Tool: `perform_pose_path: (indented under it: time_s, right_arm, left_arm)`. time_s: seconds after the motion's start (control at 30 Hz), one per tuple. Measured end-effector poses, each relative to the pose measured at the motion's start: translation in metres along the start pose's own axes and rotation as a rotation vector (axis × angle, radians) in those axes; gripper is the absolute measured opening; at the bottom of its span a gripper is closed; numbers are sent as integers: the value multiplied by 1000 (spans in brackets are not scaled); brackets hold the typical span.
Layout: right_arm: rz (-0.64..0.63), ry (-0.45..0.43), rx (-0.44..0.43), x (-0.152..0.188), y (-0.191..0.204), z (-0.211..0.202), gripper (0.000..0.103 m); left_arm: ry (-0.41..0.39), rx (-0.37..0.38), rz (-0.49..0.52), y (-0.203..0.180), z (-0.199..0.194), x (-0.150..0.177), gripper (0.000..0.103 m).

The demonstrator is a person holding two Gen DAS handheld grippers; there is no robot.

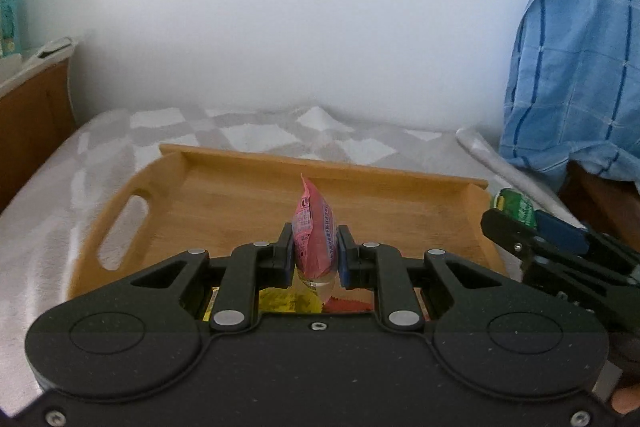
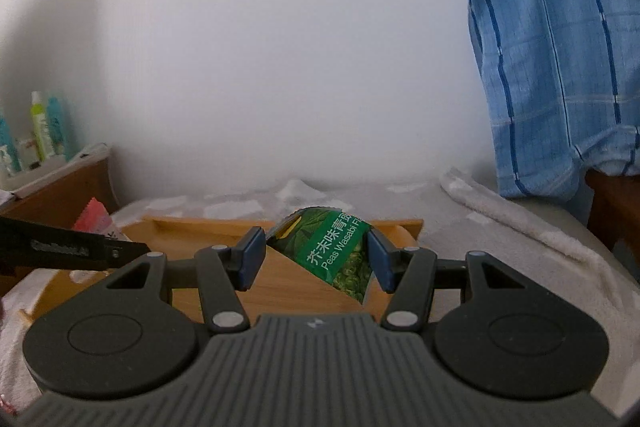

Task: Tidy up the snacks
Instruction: 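Carry the green bag and pink packet over the wooden tray with both tools, then open both tools to drop the packets into the tray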

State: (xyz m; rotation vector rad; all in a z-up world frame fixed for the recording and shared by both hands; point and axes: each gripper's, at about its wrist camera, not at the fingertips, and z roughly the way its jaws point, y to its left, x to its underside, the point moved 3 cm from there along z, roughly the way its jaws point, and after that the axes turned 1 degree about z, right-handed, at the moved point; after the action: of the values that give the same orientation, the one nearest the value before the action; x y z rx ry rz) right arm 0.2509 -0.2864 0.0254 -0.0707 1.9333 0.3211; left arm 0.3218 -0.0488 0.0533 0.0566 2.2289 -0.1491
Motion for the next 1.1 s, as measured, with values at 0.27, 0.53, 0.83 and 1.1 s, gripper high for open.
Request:
perform_pose_path:
  time_s: [0.27,0.53,0.83,1.1]
  right_arm:
    - [-22,63,-9,4,-1,16,59]
    - [-26,113,-20,10,-1,29,59]
    - [-15,140,-31,12,0,35,59]
    - [-6,131,-42,10,-2,34,62]
  left_arm:
    - [33,-36,22,-3,29,14,19]
    - [27,-44,35,-6,33,18,19]
    - [42,-51,39,-10,37,22,20]
    - [49,-52,40,-8,39,25,22]
